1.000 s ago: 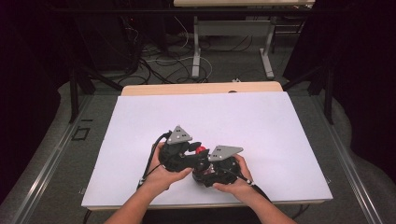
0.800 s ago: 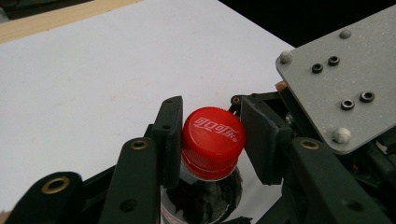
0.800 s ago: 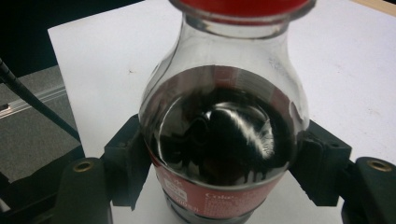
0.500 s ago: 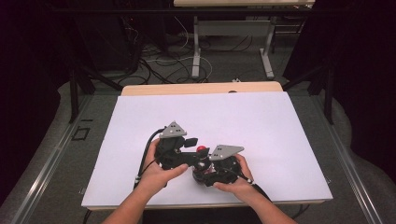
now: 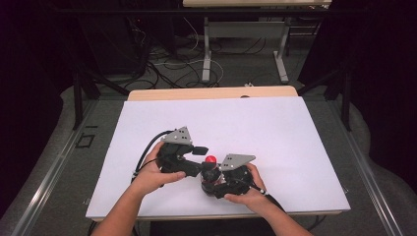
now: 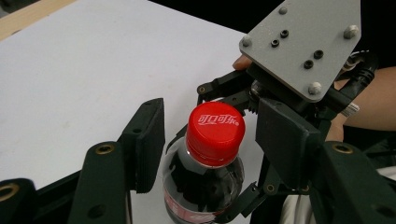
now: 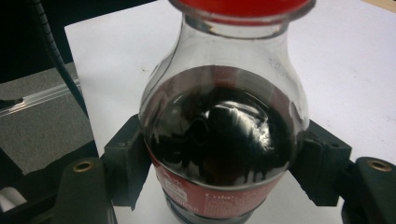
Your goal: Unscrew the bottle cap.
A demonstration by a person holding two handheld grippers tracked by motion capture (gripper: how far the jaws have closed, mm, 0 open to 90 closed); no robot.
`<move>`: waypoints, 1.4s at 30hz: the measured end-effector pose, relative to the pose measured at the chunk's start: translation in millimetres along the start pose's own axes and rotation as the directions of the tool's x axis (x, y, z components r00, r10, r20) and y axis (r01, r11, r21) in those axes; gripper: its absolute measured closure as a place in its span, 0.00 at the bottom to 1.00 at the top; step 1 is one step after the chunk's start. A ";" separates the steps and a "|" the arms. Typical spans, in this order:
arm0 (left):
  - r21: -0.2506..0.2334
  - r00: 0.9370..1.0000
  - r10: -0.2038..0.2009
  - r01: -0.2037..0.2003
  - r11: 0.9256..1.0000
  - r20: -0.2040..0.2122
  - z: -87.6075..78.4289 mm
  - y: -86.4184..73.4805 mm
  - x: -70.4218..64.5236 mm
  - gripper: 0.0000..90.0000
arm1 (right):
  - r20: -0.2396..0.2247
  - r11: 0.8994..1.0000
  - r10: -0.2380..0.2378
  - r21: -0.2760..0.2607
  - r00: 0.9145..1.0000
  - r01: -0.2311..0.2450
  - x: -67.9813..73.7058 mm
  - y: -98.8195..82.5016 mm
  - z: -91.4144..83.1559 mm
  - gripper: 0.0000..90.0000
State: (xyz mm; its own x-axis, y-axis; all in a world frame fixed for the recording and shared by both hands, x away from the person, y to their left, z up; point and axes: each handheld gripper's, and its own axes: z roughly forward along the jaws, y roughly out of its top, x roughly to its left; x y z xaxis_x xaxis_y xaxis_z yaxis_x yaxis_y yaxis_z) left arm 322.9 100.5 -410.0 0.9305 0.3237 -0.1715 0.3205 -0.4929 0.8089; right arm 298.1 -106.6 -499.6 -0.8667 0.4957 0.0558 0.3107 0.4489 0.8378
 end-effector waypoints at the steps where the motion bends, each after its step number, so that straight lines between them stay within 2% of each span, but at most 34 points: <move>1: -0.002 1.000 0.001 -0.001 1.000 0.013 0.6 -0.1 0.9 0.49 | -0.004 1.000 -0.003 0.000 1.000 0.003 0.1 0.0 0.3 0.32; 4: -0.002 0.999 0.017 -0.017 1.000 0.041 1.8 -0.2 1.9 0.52 | -0.008 1.000 -0.007 0.009 1.000 0.007 0.8 0.0 0.4 0.32; 6: 0.003 0.999 0.052 -0.053 0.999 0.015 2.8 -0.6 1.3 0.59 | -0.013 1.000 -0.009 0.014 1.000 0.009 0.9 0.1 0.3 0.32; 9: -0.007 0.997 0.071 -0.071 0.997 0.023 3.7 -1.9 0.6 0.67 | -0.008 1.000 -0.014 0.002 1.000 0.014 0.7 -0.2 1.4 0.32; 13: -0.018 0.999 0.047 -0.047 0.999 -0.002 5.5 -3.9 -1.4 0.68 | -0.008 1.000 -0.012 0.015 1.000 0.012 0.2 -0.6 1.4 0.32; 16: -0.016 0.999 0.012 -0.012 1.000 -0.043 6.2 -3.7 -5.1 0.68 | 0.003 1.000 -0.007 0.008 1.000 0.007 -0.6 -1.1 2.3 0.32; 18: -0.020 0.997 -0.014 0.013 1.000 -0.076 7.2 -3.1 -8.6 0.68 | 0.008 1.000 0.007 0.012 1.000 -0.007 -0.3 -1.1 2.0 0.32; 19: -0.039 0.993 -0.052 0.049 0.998 -0.101 9.1 -3.1 -12.1 0.68 | 0.012 1.000 0.008 0.010 1.000 -0.008 -0.6 -1.1 1.7 0.32; 21: -0.029 0.987 -0.086 0.083 0.996 -0.137 9.6 -1.4 -17.4 0.68 | 0.015 1.000 0.006 0.010 1.000 -0.007 -1.4 -1.0 1.6 0.32; 23: -0.047 0.973 -0.124 0.117 0.992 -0.196 13.0 -0.2 -23.6 0.68 | 0.026 1.000 0.017 0.003 1.000 -0.017 -1.5 -1.4 1.5 0.32; 24: -0.054 0.966 -0.151 0.143 0.988 -0.212 14.3 0.4 -27.0 0.68 | 0.029 1.000 0.018 0.002 0.999 -0.018 -1.7 -1.4 1.6 0.32; 25: -0.053 0.959 -0.152 0.144 0.988 -0.239 15.1 1.1 -28.8 0.68 | 0.036 1.000 0.015 0.004 0.999 -0.016 -2.0 -1.5 1.3 0.32; 29: -0.074 0.924 -0.192 0.177 0.981 -0.330 21.1 3.1 -40.1 0.68 | 0.055 1.000 0.021 0.008 0.998 -0.021 -2.7 -2.0 1.0 0.32; 30: -0.077 0.918 -0.193 0.177 0.981 -0.347 22.2 3.7 -42.2 0.68 | 0.057 1.000 0.024 0.009 0.998 -0.024 -2.9 -2.0 1.0 0.32; 31: -0.078 0.913 -0.200 0.184 0.980 -0.356 22.8 4.4 -43.9 0.68 | 0.053 1.000 0.025 0.016 0.998 -0.025 -3.4 -1.8 0.2 0.32; 33: -0.093 0.904 -0.207 0.185 0.978 -0.373 24.5 4.9 -45.1 0.68 | 0.064 1.000 0.031 0.000 0.997 -0.031 -3.1 -2.1 0.5 0.32; 35: -0.091 0.903 -0.218 0.198 0.976 -0.370 24.2 5.8 -45.6 0.68 | 0.065 0.999 0.032 -0.002 0.997 -0.032 -3.4 -2.1 0.2 0.32; 36: -0.081 0.905 -0.212 0.196 0.977 -0.368 23.6 5.9 -44.8 0.68 | 0.065 0.999 0.038 0.000 0.997 -0.038 -3.2 -2.1 -0.1 0.32; 38: -0.089 0.903 -0.225 0.207 0.974 -0.367 24.7 5.9 -43.6 0.68 | 0.069 0.999 0.039 0.004 0.997 -0.039 -3.1 -2.3 0.0 0.32; 39: -0.088 0.906 -0.229 0.211 0.973 -0.356 24.5 5.8 -41.7 0.68 | 0.067 0.999 0.033 0.003 0.997 -0.033 -3.8 -2.5 0.3 0.32; 40: -0.080 0.915 -0.231 0.216 0.973 -0.332 22.9 5.8 -39.3 0.68 | 0.067 1.000 0.030 0.004 0.997 -0.031 -4.0 -2.5 0.6 0.32; 41: -0.092 0.921 -0.234 0.216 0.972 -0.310 22.3 5.2 -37.0 0.66 | 0.067 0.999 0.031 0.004 0.997 -0.031 -3.8 -2.6 1.0 0.32; 42: -0.096 0.933 -0.216 0.196 0.976 -0.287 21.0 4.5 -34.5 0.63 | 0.060 1.000 0.022 0.006 0.998 -0.023 -3.9 -2.5 0.8 0.32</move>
State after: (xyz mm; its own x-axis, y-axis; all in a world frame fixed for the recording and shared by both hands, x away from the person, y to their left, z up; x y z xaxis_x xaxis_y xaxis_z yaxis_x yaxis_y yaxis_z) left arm 296.0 70.1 -412.3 0.7487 0.6399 -0.1733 0.4779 -0.3398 0.8100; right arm 301.0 -109.1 -502.4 -0.8347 0.5491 0.0420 0.3328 0.4421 0.8330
